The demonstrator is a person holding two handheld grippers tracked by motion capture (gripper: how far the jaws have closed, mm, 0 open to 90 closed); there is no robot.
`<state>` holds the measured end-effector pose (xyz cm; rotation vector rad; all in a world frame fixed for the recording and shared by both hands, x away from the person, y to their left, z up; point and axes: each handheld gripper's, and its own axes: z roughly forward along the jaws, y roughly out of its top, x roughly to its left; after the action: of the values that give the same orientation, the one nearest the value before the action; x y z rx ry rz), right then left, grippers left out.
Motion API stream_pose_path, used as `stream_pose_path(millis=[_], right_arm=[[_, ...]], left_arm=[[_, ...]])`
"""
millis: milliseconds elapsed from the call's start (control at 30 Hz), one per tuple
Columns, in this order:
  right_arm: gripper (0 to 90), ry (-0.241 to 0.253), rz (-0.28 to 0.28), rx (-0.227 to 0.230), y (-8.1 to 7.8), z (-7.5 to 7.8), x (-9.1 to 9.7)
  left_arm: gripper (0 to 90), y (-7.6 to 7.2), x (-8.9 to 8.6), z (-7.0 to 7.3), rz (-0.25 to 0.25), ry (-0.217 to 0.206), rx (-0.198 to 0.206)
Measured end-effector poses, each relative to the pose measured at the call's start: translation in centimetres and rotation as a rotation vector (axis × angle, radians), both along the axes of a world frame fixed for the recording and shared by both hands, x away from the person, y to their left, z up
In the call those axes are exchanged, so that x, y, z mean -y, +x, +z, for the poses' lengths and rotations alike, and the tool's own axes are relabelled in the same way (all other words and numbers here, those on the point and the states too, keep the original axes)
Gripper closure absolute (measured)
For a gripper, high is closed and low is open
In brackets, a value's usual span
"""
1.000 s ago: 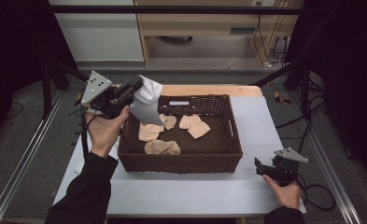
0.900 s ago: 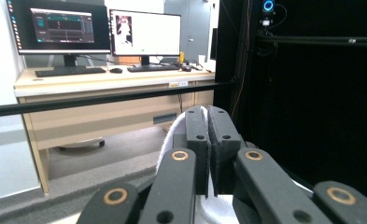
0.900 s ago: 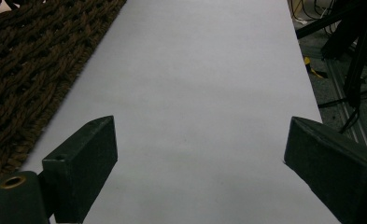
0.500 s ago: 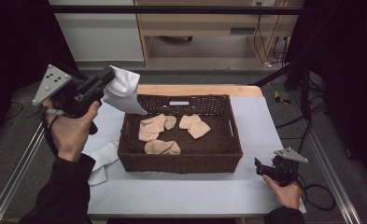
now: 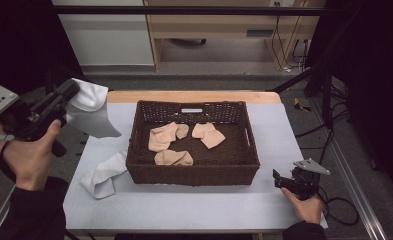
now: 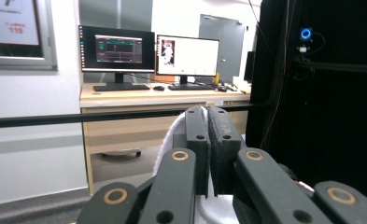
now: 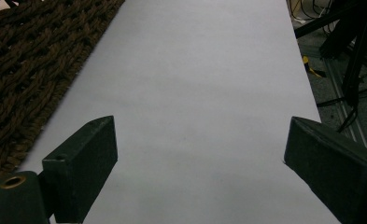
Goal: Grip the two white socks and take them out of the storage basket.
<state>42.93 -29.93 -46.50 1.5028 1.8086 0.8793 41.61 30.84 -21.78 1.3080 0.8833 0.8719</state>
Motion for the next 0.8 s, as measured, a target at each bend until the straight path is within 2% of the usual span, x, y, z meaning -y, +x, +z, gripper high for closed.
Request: stream_pose_path(millis=[133,233,467,700,800], right_arm=[[9.8,0.0,0.001,-0.004,0.0,0.0,0.0],[9.8,-0.002,0.001,-0.005,0.0,0.0,0.0],[9.8,-0.001,0.001,-0.007,0.0,0.0,-0.1],[9.8,0.0,0.004,-0.009,0.0,0.0,-0.1],[9.8,-0.001,0.004,-0.008,0.0,-0.1,0.0]], left_arm=[[86.8,-0.1,-1.4,-1.8,0.018,0.001,-0.038],[86.8,-0.2,-2.5,-3.4,0.023,-0.019,-0.074],[86.8,0.1,-3.3,-8.3,0.015,-0.028,-0.172],[86.8,0.9,-3.3,-13.0,0.028,0.021,-0.297],[86.8,1.0,-3.2,-15.0,0.031,0.056,-0.358]])
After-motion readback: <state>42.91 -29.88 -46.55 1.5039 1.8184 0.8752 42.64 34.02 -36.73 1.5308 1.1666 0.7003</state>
